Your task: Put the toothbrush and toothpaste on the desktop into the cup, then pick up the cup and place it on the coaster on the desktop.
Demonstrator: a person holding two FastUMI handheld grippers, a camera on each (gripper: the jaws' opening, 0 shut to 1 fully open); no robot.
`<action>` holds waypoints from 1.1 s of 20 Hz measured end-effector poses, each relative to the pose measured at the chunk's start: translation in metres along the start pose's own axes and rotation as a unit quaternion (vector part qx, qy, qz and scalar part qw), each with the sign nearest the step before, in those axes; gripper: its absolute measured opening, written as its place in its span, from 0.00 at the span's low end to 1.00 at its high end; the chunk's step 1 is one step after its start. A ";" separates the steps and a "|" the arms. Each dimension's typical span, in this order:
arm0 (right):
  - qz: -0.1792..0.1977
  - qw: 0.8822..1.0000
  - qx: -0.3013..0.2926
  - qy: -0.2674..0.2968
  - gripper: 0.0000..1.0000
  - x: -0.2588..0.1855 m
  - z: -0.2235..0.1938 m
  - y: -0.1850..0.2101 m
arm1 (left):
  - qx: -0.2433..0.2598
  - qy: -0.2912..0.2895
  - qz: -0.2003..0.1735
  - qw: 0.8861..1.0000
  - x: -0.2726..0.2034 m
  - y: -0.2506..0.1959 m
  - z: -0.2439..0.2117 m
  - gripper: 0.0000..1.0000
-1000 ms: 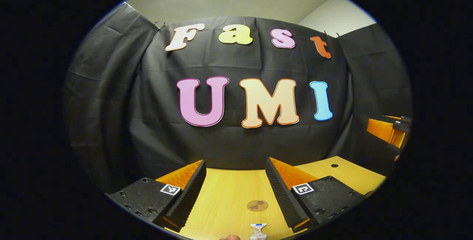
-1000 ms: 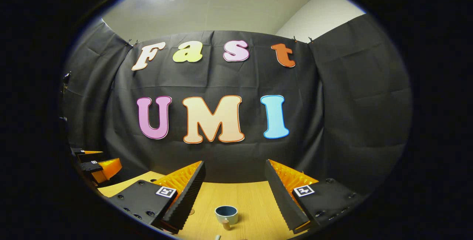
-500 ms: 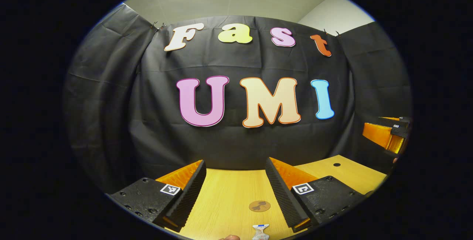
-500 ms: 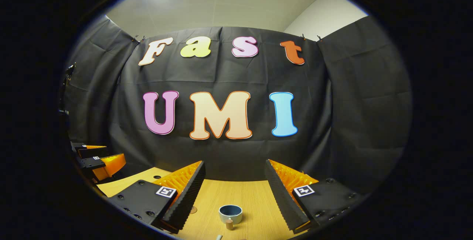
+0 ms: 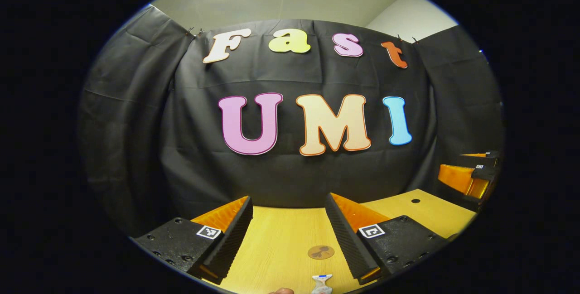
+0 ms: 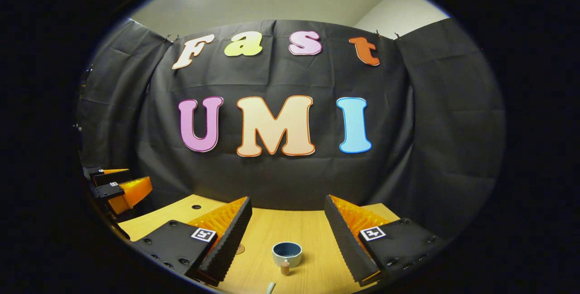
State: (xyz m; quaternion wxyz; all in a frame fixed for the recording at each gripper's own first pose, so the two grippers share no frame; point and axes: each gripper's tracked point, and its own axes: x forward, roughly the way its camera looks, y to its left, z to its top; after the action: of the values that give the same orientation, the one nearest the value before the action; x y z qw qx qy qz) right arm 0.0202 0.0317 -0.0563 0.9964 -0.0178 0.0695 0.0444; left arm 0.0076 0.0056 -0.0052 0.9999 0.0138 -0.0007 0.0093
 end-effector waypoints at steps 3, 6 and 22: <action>0.009 0.999 -0.010 0.030 0.99 0.006 -0.027 0.006 | 0.001 0.000 0.000 1.000 -0.001 0.001 -0.001 0.94; 0.014 0.997 -0.020 0.067 0.99 0.009 -0.059 0.009 | 0.002 0.000 0.003 1.000 -0.001 0.003 -0.002 0.94; 0.033 0.946 -0.032 0.322 1.00 -0.001 -0.233 0.021 | 0.007 0.017 0.015 1.000 -0.004 0.017 -0.018 0.94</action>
State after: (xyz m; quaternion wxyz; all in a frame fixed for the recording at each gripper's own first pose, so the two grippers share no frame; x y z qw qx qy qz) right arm -0.0148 0.0433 -0.2870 0.9178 -0.0603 0.3860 0.0712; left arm 0.0035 0.0228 -0.0226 0.9994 0.0201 0.0162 0.0250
